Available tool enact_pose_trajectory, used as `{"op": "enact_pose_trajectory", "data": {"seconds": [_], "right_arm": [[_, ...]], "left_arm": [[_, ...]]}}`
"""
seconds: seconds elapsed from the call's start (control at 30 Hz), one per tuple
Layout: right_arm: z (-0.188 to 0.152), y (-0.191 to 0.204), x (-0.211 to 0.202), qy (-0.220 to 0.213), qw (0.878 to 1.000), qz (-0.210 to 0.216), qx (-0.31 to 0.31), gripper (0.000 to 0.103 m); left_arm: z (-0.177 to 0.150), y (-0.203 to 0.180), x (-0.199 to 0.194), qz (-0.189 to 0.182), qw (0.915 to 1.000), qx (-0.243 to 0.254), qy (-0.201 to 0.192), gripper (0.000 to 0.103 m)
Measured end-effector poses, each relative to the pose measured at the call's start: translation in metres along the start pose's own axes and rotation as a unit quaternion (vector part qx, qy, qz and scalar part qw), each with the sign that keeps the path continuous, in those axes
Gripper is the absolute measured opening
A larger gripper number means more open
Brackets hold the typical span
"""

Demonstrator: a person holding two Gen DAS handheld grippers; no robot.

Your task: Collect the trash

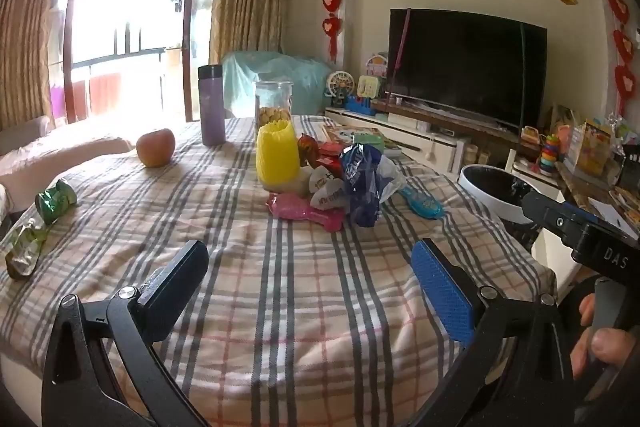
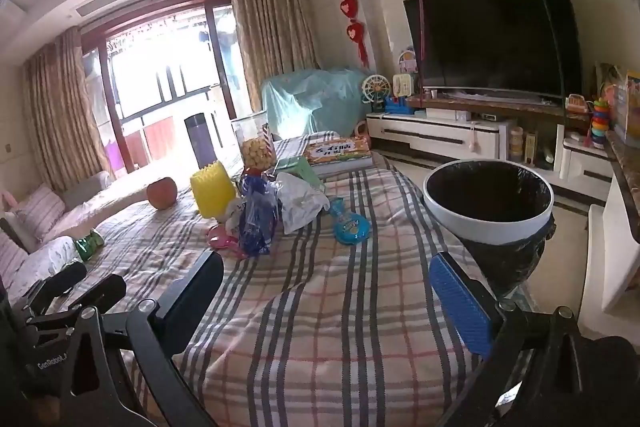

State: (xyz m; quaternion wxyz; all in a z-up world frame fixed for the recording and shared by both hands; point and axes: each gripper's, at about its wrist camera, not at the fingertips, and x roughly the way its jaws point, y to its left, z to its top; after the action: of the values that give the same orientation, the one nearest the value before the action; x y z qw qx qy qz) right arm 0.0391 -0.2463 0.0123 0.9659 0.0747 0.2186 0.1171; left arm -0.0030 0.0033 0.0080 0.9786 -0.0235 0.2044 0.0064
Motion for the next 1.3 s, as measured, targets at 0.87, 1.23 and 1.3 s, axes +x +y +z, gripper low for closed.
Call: {"op": "enact_pose_trajectory", "data": {"seconds": [0.87, 1.23, 1.3], "right_arm": [[-0.0012, -0.0058, -0.0021, -0.006, 1.0, 0.001, 0.003, 0.103], [-0.0041, -0.0055, -0.0013, -0.005, 1.0, 0.001, 0.002, 0.103], [-0.0057, -0.0047, -0.0003, -0.004, 1.0, 0.002, 0.001, 0.103]], "left_arm": [[0.0026, 0.0002, -0.0023, 0.002, 1.0, -0.004, -0.007, 0.103], [0.0018, 0.0009, -0.0026, 0.001, 1.0, -0.005, -0.006, 0.103], [0.0009, 0.0009, -0.003, 0.001, 1.0, -0.004, -0.007, 0.103]]}}
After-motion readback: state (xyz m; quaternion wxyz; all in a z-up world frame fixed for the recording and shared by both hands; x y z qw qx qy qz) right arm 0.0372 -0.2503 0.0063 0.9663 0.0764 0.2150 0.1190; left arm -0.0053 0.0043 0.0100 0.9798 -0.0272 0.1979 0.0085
